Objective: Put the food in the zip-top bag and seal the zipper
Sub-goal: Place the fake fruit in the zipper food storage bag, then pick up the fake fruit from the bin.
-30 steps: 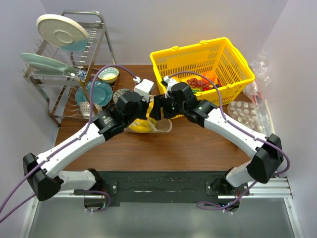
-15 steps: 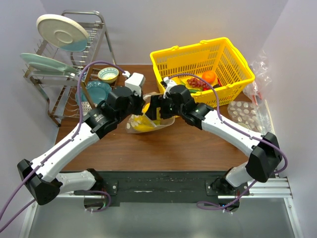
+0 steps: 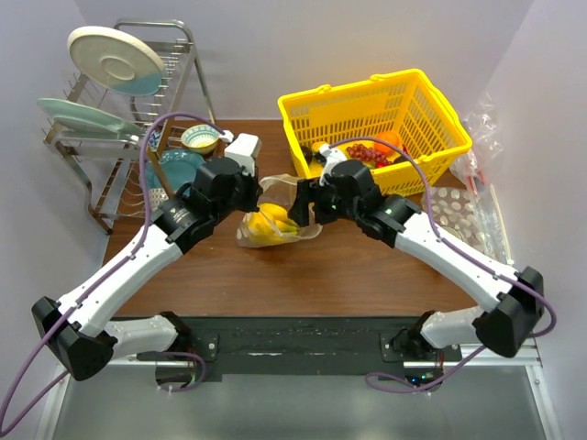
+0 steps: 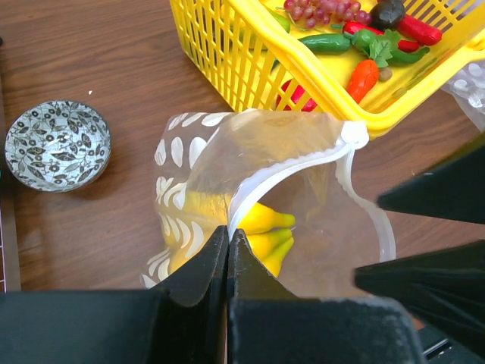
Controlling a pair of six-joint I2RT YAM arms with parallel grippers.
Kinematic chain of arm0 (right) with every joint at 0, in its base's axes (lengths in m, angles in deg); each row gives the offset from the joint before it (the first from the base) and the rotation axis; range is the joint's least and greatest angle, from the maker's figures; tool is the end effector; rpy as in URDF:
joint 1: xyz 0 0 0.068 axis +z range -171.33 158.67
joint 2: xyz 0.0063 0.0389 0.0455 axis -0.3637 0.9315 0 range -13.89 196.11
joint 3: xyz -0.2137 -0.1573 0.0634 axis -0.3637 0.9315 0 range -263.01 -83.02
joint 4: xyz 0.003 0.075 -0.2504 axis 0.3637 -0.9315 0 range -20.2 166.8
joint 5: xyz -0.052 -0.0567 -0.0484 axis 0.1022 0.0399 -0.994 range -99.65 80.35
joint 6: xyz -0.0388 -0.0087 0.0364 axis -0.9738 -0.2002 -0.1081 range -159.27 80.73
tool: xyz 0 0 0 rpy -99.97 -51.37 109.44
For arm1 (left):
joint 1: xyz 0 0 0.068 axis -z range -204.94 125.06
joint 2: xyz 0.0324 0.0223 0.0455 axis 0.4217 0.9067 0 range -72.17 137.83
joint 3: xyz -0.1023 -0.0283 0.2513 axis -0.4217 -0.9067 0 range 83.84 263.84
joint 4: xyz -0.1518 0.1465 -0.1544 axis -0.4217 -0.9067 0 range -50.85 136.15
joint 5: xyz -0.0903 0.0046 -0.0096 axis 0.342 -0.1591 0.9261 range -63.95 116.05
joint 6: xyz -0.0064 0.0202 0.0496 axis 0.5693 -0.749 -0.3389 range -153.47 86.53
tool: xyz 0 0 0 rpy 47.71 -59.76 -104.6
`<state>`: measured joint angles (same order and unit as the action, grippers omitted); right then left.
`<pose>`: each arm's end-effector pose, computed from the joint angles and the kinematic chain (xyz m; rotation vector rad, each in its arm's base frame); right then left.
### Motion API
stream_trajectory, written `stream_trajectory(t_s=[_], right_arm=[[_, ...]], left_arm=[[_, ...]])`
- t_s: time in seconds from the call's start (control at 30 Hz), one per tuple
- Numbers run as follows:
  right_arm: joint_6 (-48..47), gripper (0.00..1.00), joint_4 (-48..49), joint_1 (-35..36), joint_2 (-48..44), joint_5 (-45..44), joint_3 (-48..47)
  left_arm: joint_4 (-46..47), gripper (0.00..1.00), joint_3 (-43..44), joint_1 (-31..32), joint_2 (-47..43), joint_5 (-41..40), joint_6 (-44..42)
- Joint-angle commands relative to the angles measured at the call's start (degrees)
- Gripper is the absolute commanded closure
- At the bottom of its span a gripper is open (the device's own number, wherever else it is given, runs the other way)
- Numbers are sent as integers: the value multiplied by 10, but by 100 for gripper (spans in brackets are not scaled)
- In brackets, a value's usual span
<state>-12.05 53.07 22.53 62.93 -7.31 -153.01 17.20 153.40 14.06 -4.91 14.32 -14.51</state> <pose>0.2185 0.2121 0.3453 -0.3443 2.1767 0.7678 0.2047 -0.1565 0.3779 0.2287 2.0395 -0.4283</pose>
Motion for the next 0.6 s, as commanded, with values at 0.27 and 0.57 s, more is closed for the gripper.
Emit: stream_trajectory(t_s=[0.27, 0.57], right_arm=[[-22, 32, -50, -2, -40, -48, 80], [-32, 30, -29, -2, -78, -51, 78]], left_arm=[[10, 100, 42, -2, -20, 5, 3], [-4, 100, 42, -2, -28, -10, -4]])
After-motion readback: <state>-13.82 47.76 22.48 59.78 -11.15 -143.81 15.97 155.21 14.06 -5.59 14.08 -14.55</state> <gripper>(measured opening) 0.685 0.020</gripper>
